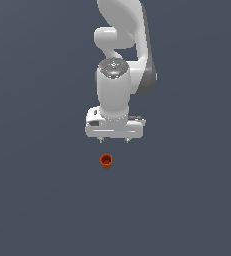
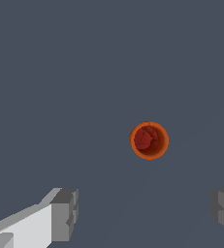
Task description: Pick up the object and move it to a goal position.
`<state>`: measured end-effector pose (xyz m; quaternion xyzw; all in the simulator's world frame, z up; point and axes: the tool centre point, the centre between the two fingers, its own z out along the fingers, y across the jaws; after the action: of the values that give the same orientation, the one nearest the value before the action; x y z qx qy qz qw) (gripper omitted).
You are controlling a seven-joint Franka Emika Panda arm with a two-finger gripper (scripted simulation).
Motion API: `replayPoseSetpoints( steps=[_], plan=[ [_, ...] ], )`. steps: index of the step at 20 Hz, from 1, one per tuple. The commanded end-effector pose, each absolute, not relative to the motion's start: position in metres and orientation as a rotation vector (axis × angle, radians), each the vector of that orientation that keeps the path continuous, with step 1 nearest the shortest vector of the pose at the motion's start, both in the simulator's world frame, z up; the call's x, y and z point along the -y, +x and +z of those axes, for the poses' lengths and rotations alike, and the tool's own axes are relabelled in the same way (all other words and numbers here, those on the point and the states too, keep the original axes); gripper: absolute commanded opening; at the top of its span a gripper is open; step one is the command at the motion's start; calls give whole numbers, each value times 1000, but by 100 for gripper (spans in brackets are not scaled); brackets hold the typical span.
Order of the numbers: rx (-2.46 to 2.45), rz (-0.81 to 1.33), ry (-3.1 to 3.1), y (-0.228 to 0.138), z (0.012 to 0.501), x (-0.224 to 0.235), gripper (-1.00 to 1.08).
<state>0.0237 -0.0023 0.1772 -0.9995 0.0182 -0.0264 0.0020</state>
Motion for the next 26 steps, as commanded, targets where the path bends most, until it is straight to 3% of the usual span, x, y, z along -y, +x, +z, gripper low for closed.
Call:
replayPoseSetpoints(
  steps=[1,12,26],
  plan=[
    [-110,-69,-3134,29,164,8,100],
    [-345,-11,-3121,48,100,34,100],
    [-385,0,-3118,50,76,39,100]
  ],
)
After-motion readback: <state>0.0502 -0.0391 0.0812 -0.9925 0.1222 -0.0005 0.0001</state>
